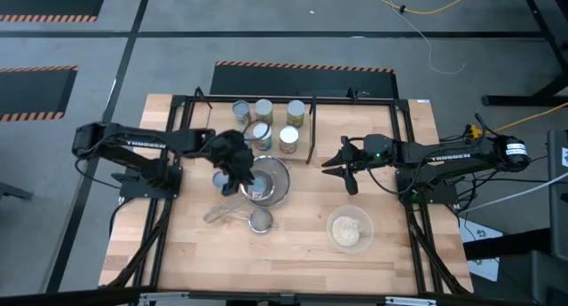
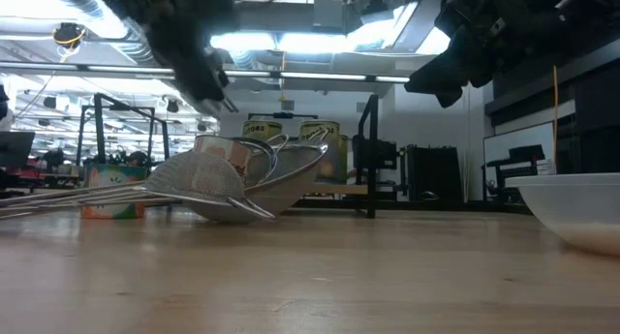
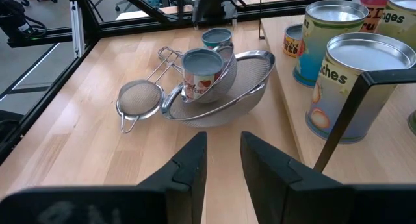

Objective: Pick and place cans onto a shelf
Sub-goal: Put the diced tomatoes on the shelf

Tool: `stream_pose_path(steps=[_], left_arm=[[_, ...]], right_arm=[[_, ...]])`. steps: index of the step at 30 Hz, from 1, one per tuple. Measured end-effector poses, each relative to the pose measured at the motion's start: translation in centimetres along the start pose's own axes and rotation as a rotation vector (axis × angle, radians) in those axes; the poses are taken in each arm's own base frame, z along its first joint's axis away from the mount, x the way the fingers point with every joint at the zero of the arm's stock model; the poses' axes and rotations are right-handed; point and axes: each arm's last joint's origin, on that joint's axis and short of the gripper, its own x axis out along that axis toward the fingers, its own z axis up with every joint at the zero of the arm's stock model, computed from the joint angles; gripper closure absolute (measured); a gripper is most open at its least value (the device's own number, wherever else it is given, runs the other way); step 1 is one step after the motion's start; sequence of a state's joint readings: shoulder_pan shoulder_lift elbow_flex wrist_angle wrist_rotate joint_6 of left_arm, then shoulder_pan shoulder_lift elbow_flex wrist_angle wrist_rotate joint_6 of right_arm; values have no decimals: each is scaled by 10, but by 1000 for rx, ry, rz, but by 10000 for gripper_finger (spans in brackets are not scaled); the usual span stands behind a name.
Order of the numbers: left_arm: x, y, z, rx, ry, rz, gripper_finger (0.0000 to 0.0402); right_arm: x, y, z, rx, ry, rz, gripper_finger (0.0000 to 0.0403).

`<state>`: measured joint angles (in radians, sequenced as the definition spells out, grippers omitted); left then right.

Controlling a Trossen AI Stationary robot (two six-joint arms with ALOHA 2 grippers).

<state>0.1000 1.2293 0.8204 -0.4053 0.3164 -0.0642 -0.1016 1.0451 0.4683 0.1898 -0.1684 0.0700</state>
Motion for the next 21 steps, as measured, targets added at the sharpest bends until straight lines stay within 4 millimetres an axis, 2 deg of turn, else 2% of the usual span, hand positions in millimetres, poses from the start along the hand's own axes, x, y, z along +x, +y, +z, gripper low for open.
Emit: stream_pose_path(steps=[11,21], left_arm=[[17,-53,1,60,-87,135,320],[46,-63,-12,46,-7,238,320]], right_arm=[[0,0,0,2,0,0,305],[0,0,-1,6,10,0,305]])
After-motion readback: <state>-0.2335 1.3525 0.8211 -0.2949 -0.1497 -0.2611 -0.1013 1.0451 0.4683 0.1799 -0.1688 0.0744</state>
